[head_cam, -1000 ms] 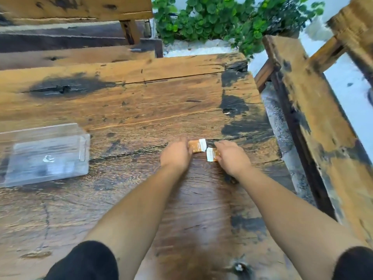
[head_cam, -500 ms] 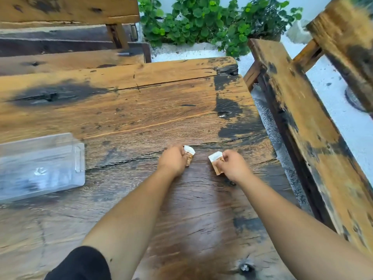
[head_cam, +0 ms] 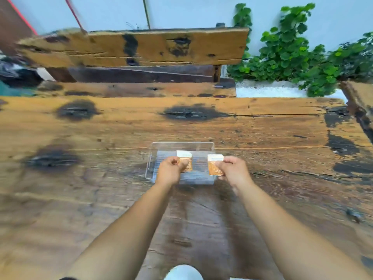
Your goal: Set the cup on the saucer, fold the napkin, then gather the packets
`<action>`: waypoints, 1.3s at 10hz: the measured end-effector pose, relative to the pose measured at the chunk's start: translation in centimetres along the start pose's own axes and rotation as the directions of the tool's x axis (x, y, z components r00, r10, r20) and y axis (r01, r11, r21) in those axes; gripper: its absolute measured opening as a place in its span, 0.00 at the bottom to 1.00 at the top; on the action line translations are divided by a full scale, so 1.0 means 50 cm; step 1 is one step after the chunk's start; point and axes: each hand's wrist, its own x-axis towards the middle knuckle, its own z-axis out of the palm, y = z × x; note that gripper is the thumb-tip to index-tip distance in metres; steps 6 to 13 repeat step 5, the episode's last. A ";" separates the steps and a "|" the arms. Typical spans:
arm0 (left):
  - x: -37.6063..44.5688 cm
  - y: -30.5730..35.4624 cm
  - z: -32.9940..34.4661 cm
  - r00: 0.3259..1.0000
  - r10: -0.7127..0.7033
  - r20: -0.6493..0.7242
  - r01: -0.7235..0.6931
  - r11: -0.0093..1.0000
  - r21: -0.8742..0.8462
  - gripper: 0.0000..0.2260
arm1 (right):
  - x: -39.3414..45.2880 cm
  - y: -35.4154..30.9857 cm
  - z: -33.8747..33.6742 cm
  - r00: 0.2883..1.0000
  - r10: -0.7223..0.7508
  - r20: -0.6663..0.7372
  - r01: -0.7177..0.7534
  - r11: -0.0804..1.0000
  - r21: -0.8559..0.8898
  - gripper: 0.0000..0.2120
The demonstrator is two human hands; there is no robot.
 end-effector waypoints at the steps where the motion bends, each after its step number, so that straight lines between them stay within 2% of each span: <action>1: 0.050 0.003 -0.077 0.998 -0.006 -0.056 0.010 0.997 0.077 0.05 | 0.012 -0.016 0.079 0.997 -0.017 -0.079 0.013 0.999 -0.050 0.05; 2: 0.091 0.005 -0.101 0.998 -0.009 -0.061 0.017 0.992 0.128 0.09 | 0.034 -0.027 0.115 0.992 -0.025 -0.127 0.007 0.991 -0.137 0.10; 3: 0.118 -0.005 -0.100 0.998 -0.017 -0.059 0.033 0.959 0.281 0.27 | 0.055 -0.028 0.122 0.987 -0.036 -0.158 -0.014 0.953 -0.302 0.22; 4: 0.114 -0.012 -0.099 0.997 0.030 -0.066 0.008 0.863 0.506 0.32 | 0.067 -0.024 0.107 0.983 -0.027 -0.184 -0.063 0.883 -0.464 0.21; 5: 0.082 -0.030 -0.101 0.980 0.198 -0.026 -0.132 0.740 0.660 0.27 | 0.052 0.000 0.082 0.982 -0.119 -0.149 0.010 0.813 -0.582 0.17; 13: 0.082 -0.030 -0.101 0.980 0.198 -0.026 -0.132 0.740 0.660 0.27 | 0.052 0.000 0.082 0.982 -0.119 -0.149 0.010 0.813 -0.582 0.17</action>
